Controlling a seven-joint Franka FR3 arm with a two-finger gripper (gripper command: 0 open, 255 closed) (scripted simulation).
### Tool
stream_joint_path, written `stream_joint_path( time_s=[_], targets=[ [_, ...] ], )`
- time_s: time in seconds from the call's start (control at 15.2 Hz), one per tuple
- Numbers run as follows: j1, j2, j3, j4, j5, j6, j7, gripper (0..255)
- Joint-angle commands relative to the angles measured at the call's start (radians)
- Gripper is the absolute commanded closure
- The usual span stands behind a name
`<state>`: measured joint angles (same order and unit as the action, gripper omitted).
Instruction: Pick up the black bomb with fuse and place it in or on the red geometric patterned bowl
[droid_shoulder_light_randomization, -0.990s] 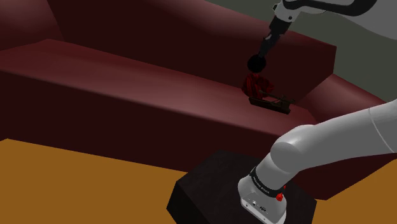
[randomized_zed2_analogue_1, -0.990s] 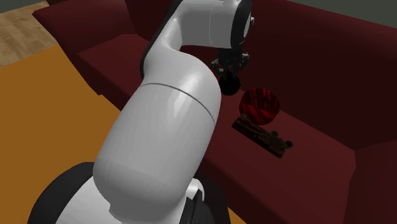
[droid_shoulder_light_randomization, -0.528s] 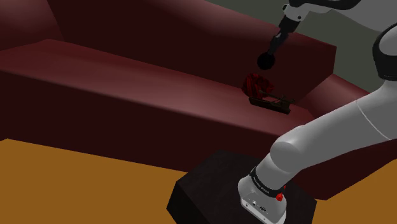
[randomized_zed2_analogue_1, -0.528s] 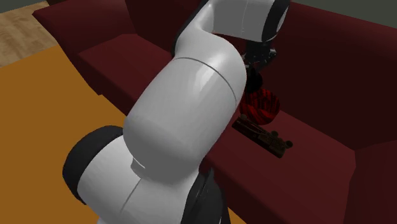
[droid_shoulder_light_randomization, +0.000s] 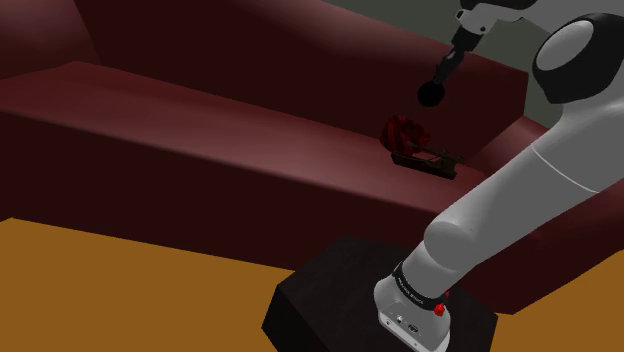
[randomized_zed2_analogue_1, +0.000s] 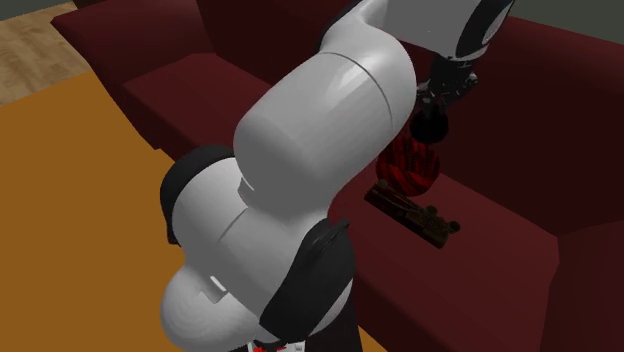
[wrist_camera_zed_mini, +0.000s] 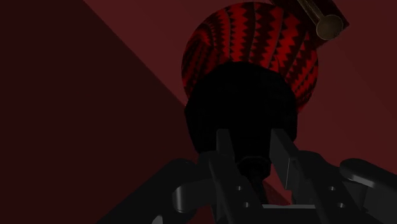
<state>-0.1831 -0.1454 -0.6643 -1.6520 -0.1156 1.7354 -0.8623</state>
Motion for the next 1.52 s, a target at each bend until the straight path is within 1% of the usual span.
stream_joint_path(
  time_s=[0.0,0.59,1.12,1.45],
  targets=[
    [-0.002,0.0,-0.004,-0.023,0.0,0.025,-0.005,255],
    [-0.007,-0.029,-0.001,-0.171,-0.022,0.148,0.013,255],
    [-0.011,-0.036,-0.005,-0.281,-0.031,0.252,0.021,255],
    [-0.011,-0.036,-0.005,-0.281,-0.031,0.252,0.021,255]
  ],
)
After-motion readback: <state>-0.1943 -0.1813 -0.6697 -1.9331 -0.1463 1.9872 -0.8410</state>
